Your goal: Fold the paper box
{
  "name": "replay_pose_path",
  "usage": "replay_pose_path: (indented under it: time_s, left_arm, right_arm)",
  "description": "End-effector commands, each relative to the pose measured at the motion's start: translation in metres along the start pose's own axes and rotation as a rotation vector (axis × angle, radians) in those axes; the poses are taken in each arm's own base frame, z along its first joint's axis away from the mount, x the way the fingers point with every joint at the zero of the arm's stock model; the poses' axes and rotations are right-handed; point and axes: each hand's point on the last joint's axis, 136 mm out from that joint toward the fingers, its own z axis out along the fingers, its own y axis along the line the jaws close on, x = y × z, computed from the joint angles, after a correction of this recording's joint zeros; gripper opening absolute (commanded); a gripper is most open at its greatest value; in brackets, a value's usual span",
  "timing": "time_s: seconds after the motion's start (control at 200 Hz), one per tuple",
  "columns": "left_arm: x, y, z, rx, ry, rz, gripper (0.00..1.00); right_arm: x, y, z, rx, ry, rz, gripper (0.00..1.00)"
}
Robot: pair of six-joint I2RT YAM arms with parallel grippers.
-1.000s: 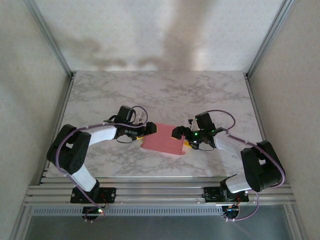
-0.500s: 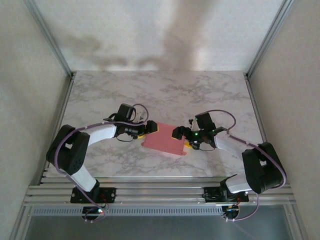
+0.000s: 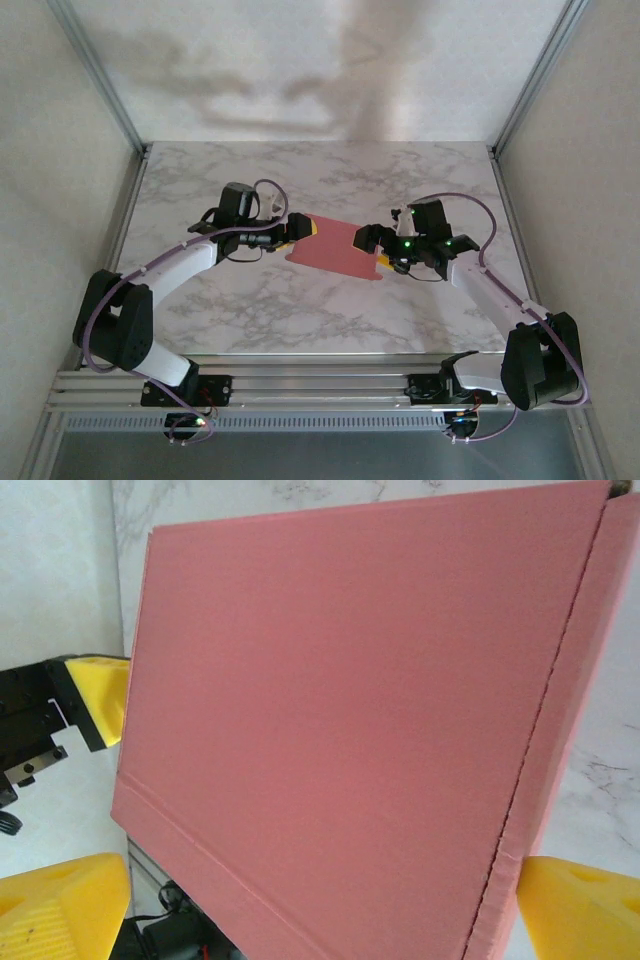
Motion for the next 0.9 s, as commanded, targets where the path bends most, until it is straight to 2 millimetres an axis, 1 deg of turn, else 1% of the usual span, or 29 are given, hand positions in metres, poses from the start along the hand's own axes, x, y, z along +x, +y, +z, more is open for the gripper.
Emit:
replay_pose_path:
  time_s: [0.0, 0.1, 0.24, 0.365, 0.641, 0.896]
  left_arm:
    - [0.009, -0.015, -0.004, 0.045, 0.041, 0.002, 0.99]
    - [0.011, -0.013, -0.005, 0.040, 0.045, -0.003, 0.99]
    - [0.013, -0.011, -0.005, 0.037, 0.046, -0.010, 0.99]
    - [0.018, -0.003, -0.003, 0.024, 0.055, -0.027, 0.99]
    - [0.032, 0.014, -0.002, -0.029, 0.075, -0.055, 0.99]
    - [0.036, 0.018, -0.001, -0.034, 0.085, -0.084, 0.99]
  right_arm:
    - [0.000, 0.020, -0.008, -0.062, 0.022, -0.031, 0.99]
    - [0.000, 0.015, -0.007, -0.051, 0.025, -0.022, 0.99]
    - [0.001, 0.016, -0.008, -0.058, 0.026, -0.023, 0.99]
    - [-0.002, 0.017, -0.008, -0.060, 0.025, -0.017, 0.99]
    - [-0.007, 0.007, 0.001, -0.038, 0.044, 0.025, 0.99]
    - [-0.010, 0.000, 0.014, -0.033, 0.078, 0.058, 0.99]
